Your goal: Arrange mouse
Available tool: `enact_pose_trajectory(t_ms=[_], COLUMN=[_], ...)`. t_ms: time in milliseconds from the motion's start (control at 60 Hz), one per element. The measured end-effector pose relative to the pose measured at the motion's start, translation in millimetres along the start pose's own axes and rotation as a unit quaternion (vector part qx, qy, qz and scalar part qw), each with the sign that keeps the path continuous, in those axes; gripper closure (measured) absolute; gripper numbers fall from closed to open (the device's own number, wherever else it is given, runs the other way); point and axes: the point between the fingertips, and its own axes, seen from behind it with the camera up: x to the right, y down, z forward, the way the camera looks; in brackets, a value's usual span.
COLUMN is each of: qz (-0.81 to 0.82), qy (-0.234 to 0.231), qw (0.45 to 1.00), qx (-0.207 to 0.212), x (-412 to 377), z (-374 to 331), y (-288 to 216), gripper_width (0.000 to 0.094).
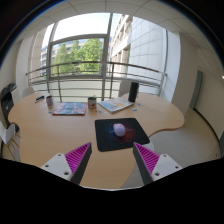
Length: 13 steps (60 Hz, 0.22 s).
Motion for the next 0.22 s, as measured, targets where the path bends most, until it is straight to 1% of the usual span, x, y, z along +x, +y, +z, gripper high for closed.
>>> enact_pose_trajectory(t_ms=[67,217], qz=[-0.005,-0.01], qy=[0.001,-0.005], qw=[1.0,1.0], qx=[0.0,0.01], x=[-3,-9], z=[-12,-22], y=[7,1], gripper_width=[0.0092,0.009])
